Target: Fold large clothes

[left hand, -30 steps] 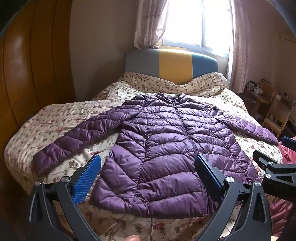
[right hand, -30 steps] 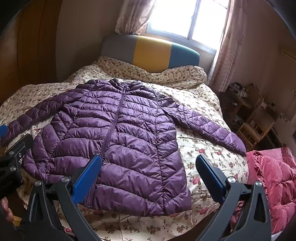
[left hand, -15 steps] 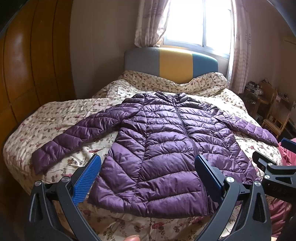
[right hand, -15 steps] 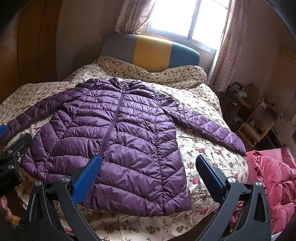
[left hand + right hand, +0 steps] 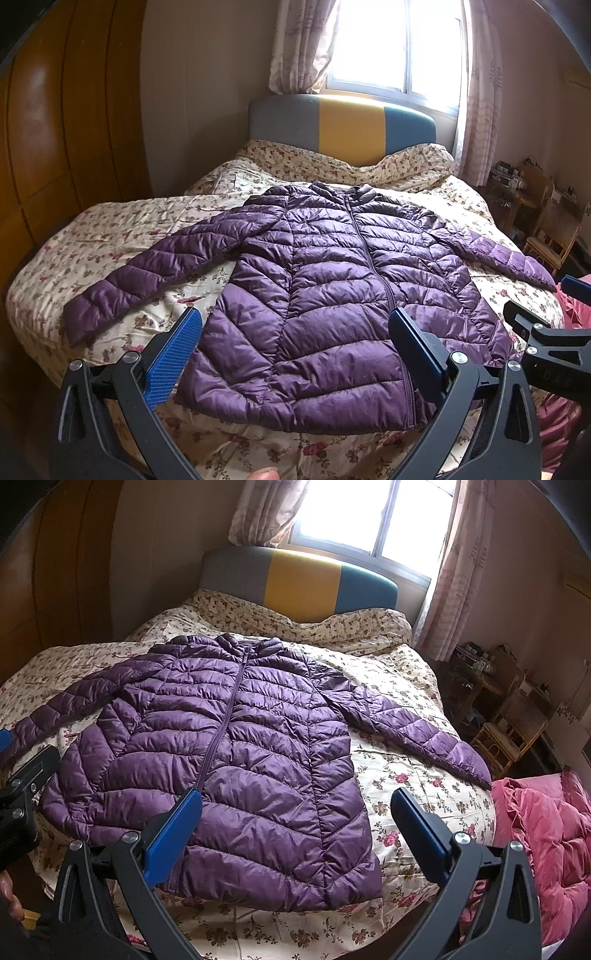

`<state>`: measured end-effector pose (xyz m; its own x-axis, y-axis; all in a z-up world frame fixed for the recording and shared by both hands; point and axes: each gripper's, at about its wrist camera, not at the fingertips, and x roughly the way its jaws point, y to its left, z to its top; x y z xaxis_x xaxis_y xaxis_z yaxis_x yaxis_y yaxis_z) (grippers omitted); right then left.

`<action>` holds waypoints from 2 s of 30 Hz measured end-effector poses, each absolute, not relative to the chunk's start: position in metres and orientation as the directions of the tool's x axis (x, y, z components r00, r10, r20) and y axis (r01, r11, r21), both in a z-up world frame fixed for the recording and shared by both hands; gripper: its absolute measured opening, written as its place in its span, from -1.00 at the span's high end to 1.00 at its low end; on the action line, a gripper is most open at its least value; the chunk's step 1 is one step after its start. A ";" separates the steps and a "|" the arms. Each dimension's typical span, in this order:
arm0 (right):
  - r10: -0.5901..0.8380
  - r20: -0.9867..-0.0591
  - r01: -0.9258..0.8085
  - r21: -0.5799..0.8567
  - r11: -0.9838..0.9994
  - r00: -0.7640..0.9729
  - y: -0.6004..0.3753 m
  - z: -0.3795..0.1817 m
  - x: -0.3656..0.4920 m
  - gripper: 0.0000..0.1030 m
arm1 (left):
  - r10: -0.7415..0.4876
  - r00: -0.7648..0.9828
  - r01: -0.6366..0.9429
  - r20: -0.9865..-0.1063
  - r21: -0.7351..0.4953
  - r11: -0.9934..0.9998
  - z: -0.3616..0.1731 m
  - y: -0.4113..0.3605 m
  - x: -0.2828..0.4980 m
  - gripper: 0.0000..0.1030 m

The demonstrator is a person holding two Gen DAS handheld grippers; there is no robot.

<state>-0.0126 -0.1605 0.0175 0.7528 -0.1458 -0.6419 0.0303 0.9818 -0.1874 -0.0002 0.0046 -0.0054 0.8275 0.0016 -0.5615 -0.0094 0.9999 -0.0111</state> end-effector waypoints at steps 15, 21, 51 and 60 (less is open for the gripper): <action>-0.145 -0.650 0.030 -0.185 0.982 0.746 -0.165 0.007 -0.011 -0.97 | 0.007 0.830 -0.012 -0.557 -0.006 1.000 -0.006 0.004 0.000 -0.94; -0.140 -0.655 0.026 -0.181 0.983 0.742 -0.166 0.006 -0.011 -0.97 | 0.006 0.830 -0.012 -0.557 -0.006 1.000 -0.006 0.004 0.000 -0.94; -0.171 -0.740 0.109 -0.131 0.985 0.651 -0.206 -0.032 0.032 -0.97 | -0.051 0.756 0.040 -0.653 -0.031 0.999 -0.038 0.002 0.045 -0.94; -0.191 -0.821 0.328 -0.005 0.945 0.538 -0.327 -0.074 0.094 -0.55 | -0.155 0.658 0.076 -0.737 -0.140 0.987 -0.065 0.015 0.132 -0.94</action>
<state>0.0939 -0.3267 -0.0744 0.5380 -0.1909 -0.8211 0.3276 0.9448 -0.0050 0.1322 0.0151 -0.0650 0.6582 -0.1554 -0.7366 0.0763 0.9872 -0.1401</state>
